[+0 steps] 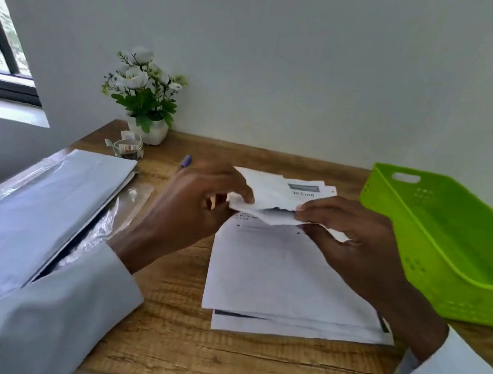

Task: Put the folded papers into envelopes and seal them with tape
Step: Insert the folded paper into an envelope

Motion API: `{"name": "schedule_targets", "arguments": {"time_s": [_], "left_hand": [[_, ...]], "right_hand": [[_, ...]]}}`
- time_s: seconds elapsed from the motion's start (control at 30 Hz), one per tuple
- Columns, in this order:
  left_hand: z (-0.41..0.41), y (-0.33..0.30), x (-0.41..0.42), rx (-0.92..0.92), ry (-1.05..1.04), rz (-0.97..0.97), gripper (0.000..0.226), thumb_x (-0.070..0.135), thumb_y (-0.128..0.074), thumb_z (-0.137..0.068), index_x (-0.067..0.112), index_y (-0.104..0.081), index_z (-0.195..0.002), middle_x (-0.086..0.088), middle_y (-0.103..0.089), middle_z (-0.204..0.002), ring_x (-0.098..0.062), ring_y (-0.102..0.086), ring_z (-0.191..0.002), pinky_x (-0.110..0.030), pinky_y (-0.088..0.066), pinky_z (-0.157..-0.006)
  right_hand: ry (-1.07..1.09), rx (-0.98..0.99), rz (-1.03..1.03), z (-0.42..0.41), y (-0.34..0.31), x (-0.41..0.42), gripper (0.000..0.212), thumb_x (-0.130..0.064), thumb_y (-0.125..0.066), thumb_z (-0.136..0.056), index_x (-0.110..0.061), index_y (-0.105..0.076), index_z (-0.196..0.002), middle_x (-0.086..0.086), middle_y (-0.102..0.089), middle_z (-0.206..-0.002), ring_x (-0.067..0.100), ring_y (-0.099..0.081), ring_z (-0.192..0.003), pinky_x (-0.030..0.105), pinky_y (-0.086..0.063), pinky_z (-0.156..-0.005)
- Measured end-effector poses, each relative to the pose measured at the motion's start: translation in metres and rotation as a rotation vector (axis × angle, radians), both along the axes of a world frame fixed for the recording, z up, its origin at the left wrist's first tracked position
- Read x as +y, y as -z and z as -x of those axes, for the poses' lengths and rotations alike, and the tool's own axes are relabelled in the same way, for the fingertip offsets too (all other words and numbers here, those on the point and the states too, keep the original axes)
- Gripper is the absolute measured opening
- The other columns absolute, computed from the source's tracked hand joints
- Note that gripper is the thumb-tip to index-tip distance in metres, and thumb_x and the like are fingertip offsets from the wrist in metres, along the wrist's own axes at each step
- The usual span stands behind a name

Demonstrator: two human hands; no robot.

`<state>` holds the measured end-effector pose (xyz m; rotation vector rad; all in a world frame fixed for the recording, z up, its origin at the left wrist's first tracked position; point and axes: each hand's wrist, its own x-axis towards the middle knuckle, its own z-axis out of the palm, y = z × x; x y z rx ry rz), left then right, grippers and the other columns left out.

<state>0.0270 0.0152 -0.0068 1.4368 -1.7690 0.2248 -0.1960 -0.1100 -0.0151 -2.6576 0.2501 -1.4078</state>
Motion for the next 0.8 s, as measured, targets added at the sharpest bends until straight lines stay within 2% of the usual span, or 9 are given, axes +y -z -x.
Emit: {"name": "schedule_targets", "arguments": {"time_s": [0.07,0.17,0.27,0.37,0.47,0.63,0.7,0.8], "left_hand": [[-0.001,0.012,0.005,0.023,0.066,-0.149,0.017,0.022,-0.073,-0.083,0.022,-0.075,-0.099,0.009,-0.069,-0.105,-0.002,-0.064,-0.084,-0.018,-0.054,-0.068],[-0.003,0.022,0.009,0.056,0.137,-0.305,0.022,0.039,-0.07,-0.082,0.027,-0.076,-0.099,0.014,-0.068,-0.108,0.0,-0.066,-0.095,-0.023,-0.057,-0.075],[-0.005,0.026,0.011,-0.031,0.104,-0.368,0.024,0.05,-0.064,-0.083,0.033,-0.075,-0.096,0.018,-0.068,-0.106,0.001,-0.065,-0.091,-0.027,-0.057,-0.07],[-0.007,0.029,0.012,-0.064,0.063,-0.425,0.024,0.056,-0.062,-0.083,0.039,-0.074,-0.093,0.024,-0.065,-0.103,0.003,-0.061,-0.084,-0.022,-0.052,-0.063],[-0.01,0.03,0.011,-0.015,0.049,-0.518,0.021,0.055,-0.063,-0.081,0.041,-0.073,-0.093,0.026,-0.063,-0.096,0.004,-0.058,-0.085,-0.015,-0.048,-0.063],[-0.008,0.032,0.008,0.157,0.033,-0.569,0.012,0.042,-0.07,-0.083,0.033,-0.074,-0.089,0.019,-0.069,-0.086,-0.001,-0.062,-0.08,-0.024,-0.052,-0.068],[-0.007,0.033,0.007,0.182,0.013,-0.58,0.013,0.042,-0.07,-0.082,0.03,-0.074,-0.086,0.015,-0.071,-0.08,-0.004,-0.062,-0.074,-0.024,-0.051,-0.064],[-0.006,0.034,0.006,0.209,-0.023,-0.589,0.016,0.042,-0.071,-0.082,0.027,-0.074,-0.078,0.014,-0.068,-0.069,-0.002,-0.059,-0.062,-0.012,-0.041,-0.052]], "right_hand": [[-0.007,0.156,-0.009,-0.003,0.008,-0.001,0.01,-0.012,-0.075,-0.082,-0.01,-0.08,-0.09,0.001,-0.077,-0.094,0.017,-0.073,-0.088,0.038,-0.058,-0.078],[-0.047,0.333,-0.071,-0.005,0.013,-0.003,0.01,-0.019,-0.077,-0.082,-0.015,-0.081,-0.091,-0.003,-0.076,-0.096,0.015,-0.072,-0.088,0.039,-0.058,-0.074],[-0.088,0.446,-0.115,-0.002,0.019,-0.004,0.009,-0.026,-0.081,-0.08,-0.019,-0.081,-0.087,-0.007,-0.076,-0.094,0.01,-0.071,-0.086,0.038,-0.057,-0.072],[-0.106,0.477,-0.292,-0.001,0.022,-0.009,0.007,-0.026,-0.083,-0.079,-0.022,-0.079,-0.083,-0.012,-0.074,-0.087,0.007,-0.069,-0.081,0.038,-0.056,-0.07],[-0.112,0.493,-0.476,-0.001,0.024,-0.014,0.009,-0.032,-0.081,-0.079,-0.024,-0.075,-0.079,-0.011,-0.072,-0.082,0.012,-0.068,-0.079,0.035,-0.055,-0.068],[-0.084,0.544,-0.655,-0.001,0.022,-0.02,0.012,-0.035,-0.082,-0.078,-0.027,-0.074,-0.076,-0.011,-0.071,-0.071,-0.001,-0.058,-0.06,0.014,-0.043,-0.054],[-0.089,0.545,-0.746,-0.001,0.019,-0.021,0.012,-0.033,-0.083,-0.077,-0.024,-0.075,-0.076,-0.008,-0.069,-0.065,-0.003,-0.055,-0.057,0.012,-0.041,-0.052],[-0.061,0.555,-0.852,-0.001,0.017,-0.022,0.011,-0.034,-0.083,-0.075,-0.025,-0.076,-0.073,-0.011,-0.066,-0.059,-0.003,-0.051,-0.053,0.011,-0.038,-0.049]]}}
